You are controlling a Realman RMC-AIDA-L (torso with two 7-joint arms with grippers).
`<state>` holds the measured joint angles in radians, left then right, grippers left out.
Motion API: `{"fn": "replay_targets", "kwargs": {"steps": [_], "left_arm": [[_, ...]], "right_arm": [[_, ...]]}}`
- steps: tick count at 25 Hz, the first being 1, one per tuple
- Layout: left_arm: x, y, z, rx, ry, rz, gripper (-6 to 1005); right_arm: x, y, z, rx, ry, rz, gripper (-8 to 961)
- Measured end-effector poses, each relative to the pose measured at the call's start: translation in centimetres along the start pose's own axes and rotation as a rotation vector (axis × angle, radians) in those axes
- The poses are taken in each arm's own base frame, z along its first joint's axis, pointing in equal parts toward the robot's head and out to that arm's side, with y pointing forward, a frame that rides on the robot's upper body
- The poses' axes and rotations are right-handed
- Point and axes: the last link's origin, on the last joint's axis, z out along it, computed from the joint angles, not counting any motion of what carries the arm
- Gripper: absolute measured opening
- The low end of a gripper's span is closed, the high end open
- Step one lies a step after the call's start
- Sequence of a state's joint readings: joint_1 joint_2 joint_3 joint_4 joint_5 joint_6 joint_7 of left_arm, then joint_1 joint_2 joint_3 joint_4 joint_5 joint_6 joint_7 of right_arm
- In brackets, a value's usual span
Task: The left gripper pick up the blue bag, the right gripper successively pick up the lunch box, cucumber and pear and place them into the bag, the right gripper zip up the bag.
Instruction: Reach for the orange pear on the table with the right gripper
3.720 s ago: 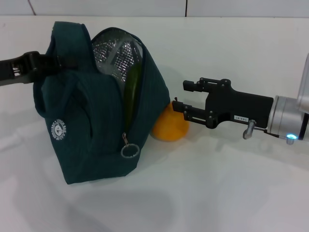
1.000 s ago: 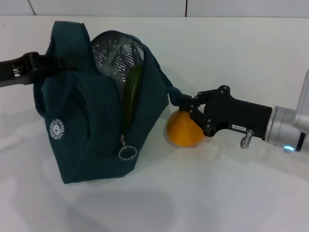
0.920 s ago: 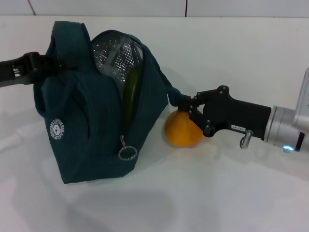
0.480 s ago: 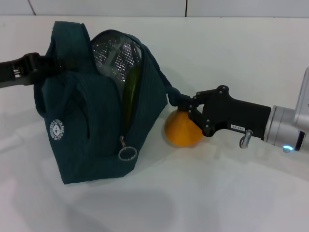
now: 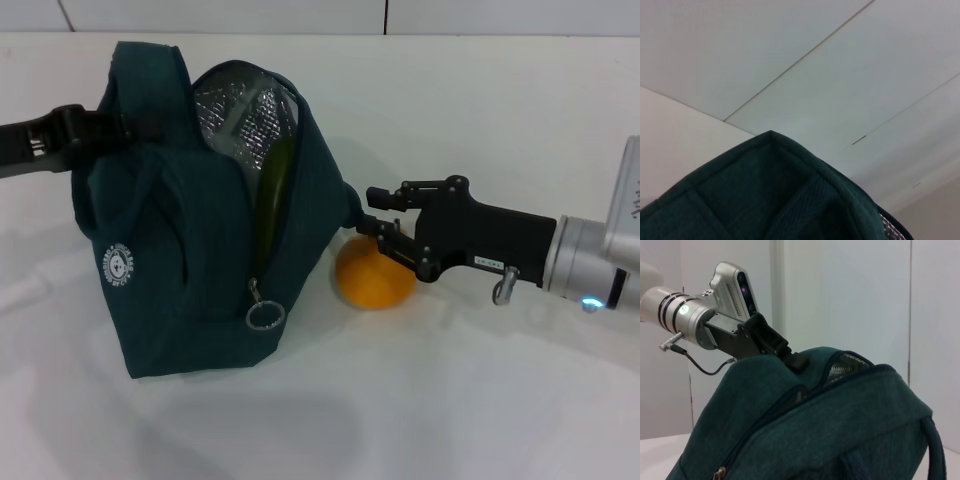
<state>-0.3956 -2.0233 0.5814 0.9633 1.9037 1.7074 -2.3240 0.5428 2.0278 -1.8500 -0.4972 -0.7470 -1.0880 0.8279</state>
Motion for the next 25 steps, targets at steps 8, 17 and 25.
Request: {"fn": "replay_targets", "kwargs": {"steps": [8, 17, 25], "left_arm": [[0.02, -0.02, 0.00, 0.001, 0.001, 0.000, 47], [0.08, -0.05, -0.03, 0.004, 0.003, 0.001, 47], [0.13, -0.07, -0.09, 0.006, 0.003, 0.002, 47]], "right_arm": [[0.04, 0.10, -0.01, -0.007, 0.002, -0.002, 270], [-0.08, 0.25, -0.44, -0.013, -0.020, 0.000, 277], [0.16, 0.33, -0.68, -0.012, -0.015, 0.003, 350]]}}
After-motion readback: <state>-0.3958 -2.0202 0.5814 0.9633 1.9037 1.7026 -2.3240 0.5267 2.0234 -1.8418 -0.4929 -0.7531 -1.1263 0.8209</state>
